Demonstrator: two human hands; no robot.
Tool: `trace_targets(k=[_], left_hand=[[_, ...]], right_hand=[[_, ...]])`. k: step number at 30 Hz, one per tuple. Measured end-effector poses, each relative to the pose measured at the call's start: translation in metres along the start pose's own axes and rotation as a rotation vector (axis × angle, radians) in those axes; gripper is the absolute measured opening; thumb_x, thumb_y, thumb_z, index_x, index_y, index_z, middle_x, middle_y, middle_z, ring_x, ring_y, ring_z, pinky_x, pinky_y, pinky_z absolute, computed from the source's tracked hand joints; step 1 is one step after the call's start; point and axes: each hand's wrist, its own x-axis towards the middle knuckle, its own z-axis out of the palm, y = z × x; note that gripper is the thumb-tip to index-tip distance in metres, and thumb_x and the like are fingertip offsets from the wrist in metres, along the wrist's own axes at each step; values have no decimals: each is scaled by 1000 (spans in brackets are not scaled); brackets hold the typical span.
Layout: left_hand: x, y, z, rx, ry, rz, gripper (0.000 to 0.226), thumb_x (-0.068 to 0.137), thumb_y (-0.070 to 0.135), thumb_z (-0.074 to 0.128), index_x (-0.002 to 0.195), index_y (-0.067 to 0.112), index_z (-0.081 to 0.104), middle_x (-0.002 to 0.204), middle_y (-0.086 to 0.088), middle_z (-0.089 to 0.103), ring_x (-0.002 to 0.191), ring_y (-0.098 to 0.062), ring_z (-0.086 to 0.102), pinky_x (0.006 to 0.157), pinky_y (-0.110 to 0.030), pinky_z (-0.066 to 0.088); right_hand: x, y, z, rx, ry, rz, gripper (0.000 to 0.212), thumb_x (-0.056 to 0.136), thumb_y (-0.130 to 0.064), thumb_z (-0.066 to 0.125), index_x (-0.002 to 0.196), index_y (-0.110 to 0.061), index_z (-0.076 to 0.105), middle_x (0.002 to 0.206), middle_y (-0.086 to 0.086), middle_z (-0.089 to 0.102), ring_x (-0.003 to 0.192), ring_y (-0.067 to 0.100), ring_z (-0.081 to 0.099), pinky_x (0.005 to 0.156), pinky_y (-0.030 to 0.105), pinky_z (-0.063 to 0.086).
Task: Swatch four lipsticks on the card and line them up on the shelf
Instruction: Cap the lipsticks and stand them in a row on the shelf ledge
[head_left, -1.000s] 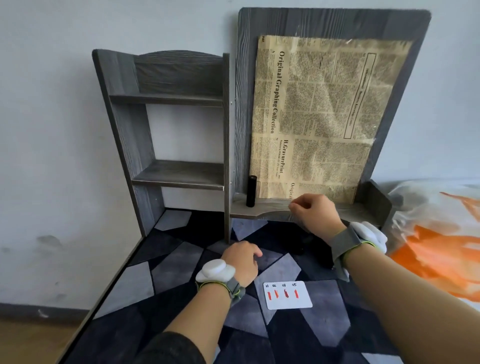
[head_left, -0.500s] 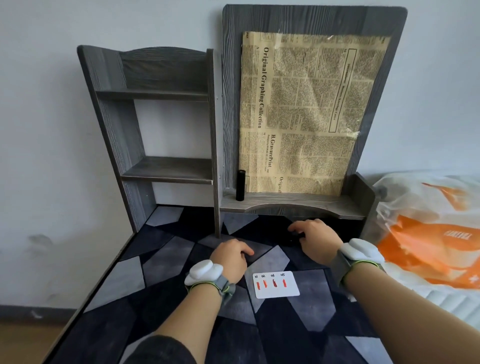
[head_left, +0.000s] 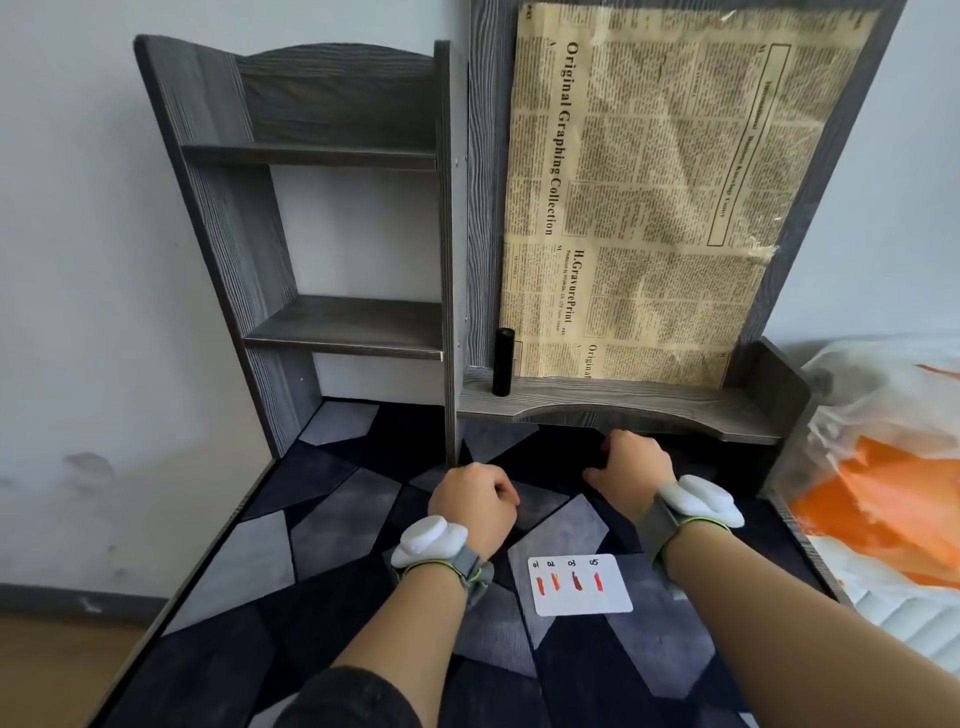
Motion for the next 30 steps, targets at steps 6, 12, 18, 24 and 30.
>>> trace_targets(k=[6,12,18,24,30], left_hand=[[-2,-2,-1,-1,-33,4,31,81,8,50,76,26,74,83,6,73,78,-19,66,63,-25,49],[-12,-5,-3,2,-117,19,29,82,13,54,94,30,74,105,10,72,100,-16,65,86,-25,52],[-24,-4,-4,18,-198,64,39,81,12,54,115,27,68,128,13,62,122,-11,54,106,-22,39],[-18,-5,-4,56,-176,100,37,86,12,51,114,28,68,126,13,63,121,-11,55,106,-24,39],[2,-3,0,64,-80,161,32,89,14,50,111,29,69,123,11,65,115,-13,58,99,-26,44]], right_hand=[[-8,3,-7,19,-43,-23,23,81,-30,60,90,-9,59,96,9,62,82,29,57,63,29,40],[-28,4,-18,152,51,-67,32,75,-31,62,104,-20,56,99,1,64,89,27,61,68,31,48],[-40,-3,-31,286,182,-143,25,72,-24,64,95,-17,57,88,3,67,87,32,61,64,31,44],[-29,-14,-47,448,234,-143,29,75,-28,70,99,-15,62,92,3,70,90,28,64,76,39,53],[-3,-29,-53,547,313,-103,32,78,-27,72,104,-11,62,98,7,69,93,30,63,78,39,52]])
